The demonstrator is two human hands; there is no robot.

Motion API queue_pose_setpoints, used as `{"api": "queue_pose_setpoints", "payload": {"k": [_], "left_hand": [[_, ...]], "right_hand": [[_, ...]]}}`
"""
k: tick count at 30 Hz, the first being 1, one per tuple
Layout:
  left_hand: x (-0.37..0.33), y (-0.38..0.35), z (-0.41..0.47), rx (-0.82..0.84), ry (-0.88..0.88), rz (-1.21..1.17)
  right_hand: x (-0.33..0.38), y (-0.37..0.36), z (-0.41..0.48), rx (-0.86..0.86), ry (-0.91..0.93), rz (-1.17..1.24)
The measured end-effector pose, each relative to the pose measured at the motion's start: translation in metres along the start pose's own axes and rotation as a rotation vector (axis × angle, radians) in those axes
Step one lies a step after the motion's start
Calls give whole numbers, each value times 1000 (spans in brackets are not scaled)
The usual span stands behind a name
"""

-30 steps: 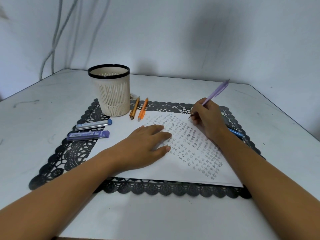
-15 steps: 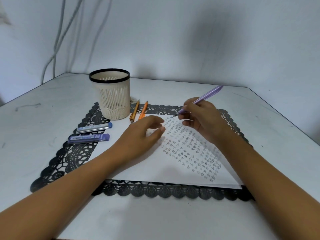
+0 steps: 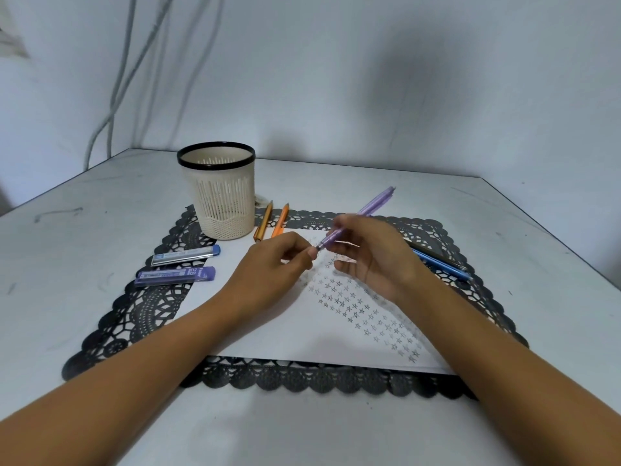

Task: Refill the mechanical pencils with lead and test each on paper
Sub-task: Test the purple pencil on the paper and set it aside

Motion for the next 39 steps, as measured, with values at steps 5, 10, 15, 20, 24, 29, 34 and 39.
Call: {"api": "queue_pose_setpoints", "payload": {"k": [5, 10, 15, 20, 24, 29, 34, 39], "left_hand": [[0, -5, -2, 29, 7, -6], [-4, -12, -4, 83, -39, -3], [-10, -15, -7, 102, -89, -4], [-13, -15, -8, 135, -114, -20], [-13, -15, -8, 159, -128, -4], [-13, -14, -7, 146, -138, 6], [-12, -13, -7, 114, -142, 0], [-12, -12, -7, 92, -152, -3]], "right_hand": [[1, 6, -2, 24, -5, 471], [0, 5, -1, 120, -26, 732], [3, 4, -1, 154, -34, 735], [7, 8, -4, 158, -25, 707], [11, 14, -4, 151, 0, 700], [11, 17, -4, 147, 7, 698], [10, 13, -4, 167, 0, 702], [9, 11, -3, 191, -7, 707]]}}
Point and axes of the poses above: each hand's wrist, its own z-axis towards the middle knuckle, its own y-axis out of the back of the hand, x = y × z, the point moved 6 cm from there along z, towards the middle knuckle, and after that the axes turned 15 degrees about -y, right-handed, at the moved point
